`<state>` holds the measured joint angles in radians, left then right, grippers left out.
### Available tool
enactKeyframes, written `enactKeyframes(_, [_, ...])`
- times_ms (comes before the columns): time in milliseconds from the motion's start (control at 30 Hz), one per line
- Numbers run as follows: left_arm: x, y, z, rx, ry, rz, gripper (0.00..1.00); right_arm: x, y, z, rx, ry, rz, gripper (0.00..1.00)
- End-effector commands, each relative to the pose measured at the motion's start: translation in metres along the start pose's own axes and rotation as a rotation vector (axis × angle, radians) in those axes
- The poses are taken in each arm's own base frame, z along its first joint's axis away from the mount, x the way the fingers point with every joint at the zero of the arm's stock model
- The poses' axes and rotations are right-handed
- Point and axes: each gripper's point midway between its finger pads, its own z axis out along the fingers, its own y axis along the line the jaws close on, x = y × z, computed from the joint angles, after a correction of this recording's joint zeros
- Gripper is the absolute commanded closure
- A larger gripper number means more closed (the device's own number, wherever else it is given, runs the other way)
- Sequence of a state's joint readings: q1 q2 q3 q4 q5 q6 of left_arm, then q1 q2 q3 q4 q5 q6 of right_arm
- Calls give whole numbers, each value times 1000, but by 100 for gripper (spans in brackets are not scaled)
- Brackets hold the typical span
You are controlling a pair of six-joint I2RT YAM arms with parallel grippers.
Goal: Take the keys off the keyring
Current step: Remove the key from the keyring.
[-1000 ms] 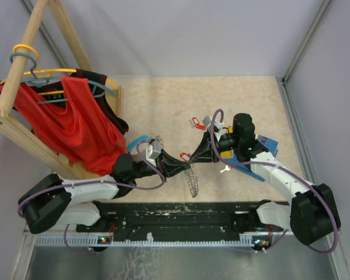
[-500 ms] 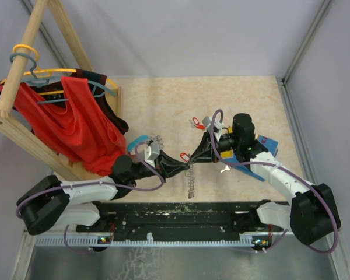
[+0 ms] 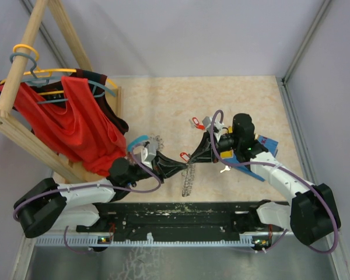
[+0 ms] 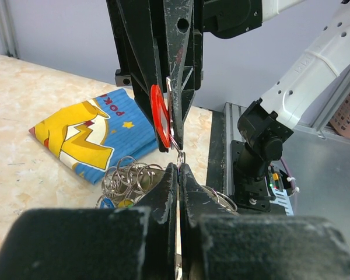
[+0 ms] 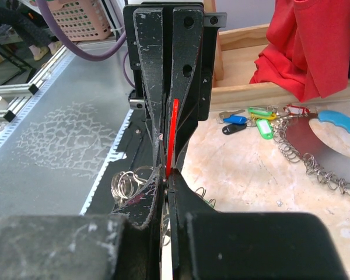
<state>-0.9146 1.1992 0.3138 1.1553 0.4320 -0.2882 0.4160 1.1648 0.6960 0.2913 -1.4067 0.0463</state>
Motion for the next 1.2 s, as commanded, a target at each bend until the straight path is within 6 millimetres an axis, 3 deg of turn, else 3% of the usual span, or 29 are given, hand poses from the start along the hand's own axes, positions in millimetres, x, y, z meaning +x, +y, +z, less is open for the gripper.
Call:
enactKeyframes(0, [-12, -1, -5, -14, -56, 20, 100, -29, 8, -2, -23, -20, -166, 100])
enactKeyframes(400, [-23, 1, -13, -50, -131, 13, 100, -18, 10, -2, -47, -28, -224, 100])
enactKeyframes(633, [-11, -1, -9, -20, -98, -5, 100, -22, 10, -2, -41, -34, -214, 100])
enactKeyframes(933, [4, 2, -13, -29, -71, -6, 85, -26, 10, -1, -38, -35, -184, 100])
enactKeyframes(1167, [2, -4, -14, 5, -73, 26, 69, -26, 10, -1, -36, -33, -176, 100])
